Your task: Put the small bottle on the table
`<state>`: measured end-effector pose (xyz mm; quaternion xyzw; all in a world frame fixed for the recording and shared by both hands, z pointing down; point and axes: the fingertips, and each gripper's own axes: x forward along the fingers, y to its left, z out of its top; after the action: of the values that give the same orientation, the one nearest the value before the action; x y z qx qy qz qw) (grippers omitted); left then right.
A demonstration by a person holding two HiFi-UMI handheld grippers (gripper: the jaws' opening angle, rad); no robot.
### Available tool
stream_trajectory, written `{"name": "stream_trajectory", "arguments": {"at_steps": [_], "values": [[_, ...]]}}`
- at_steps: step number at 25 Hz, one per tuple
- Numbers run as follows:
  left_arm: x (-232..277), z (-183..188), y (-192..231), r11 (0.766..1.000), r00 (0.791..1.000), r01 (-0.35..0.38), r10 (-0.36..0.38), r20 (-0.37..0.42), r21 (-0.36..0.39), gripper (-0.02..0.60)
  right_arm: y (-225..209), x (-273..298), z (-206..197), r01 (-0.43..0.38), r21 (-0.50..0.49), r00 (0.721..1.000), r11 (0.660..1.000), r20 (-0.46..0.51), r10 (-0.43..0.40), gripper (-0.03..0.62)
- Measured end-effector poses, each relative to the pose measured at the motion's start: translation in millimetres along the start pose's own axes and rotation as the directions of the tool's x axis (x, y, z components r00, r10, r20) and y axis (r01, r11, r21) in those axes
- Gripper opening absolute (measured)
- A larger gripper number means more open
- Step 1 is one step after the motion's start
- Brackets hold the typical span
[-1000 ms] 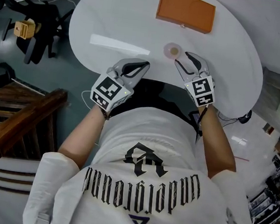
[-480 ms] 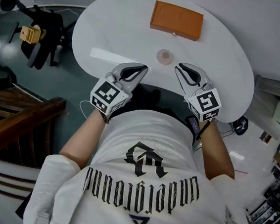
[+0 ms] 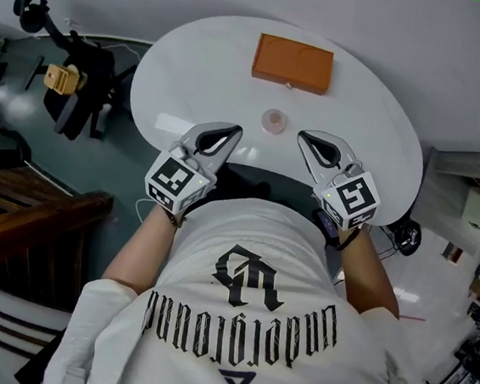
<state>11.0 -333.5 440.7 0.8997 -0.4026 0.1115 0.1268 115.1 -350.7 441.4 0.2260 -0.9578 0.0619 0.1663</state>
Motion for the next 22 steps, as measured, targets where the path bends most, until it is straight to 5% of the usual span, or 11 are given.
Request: {"name": "stream_trajectory", "arguments": {"at_steps": [22], "values": [[-61,48,-22,0.997,0.996,-0.051,0.046,0.078,0.065,0.008,38,-28,44,-0.006,-0.080,0.998,0.997,0.059,0.011,0.002]]}}
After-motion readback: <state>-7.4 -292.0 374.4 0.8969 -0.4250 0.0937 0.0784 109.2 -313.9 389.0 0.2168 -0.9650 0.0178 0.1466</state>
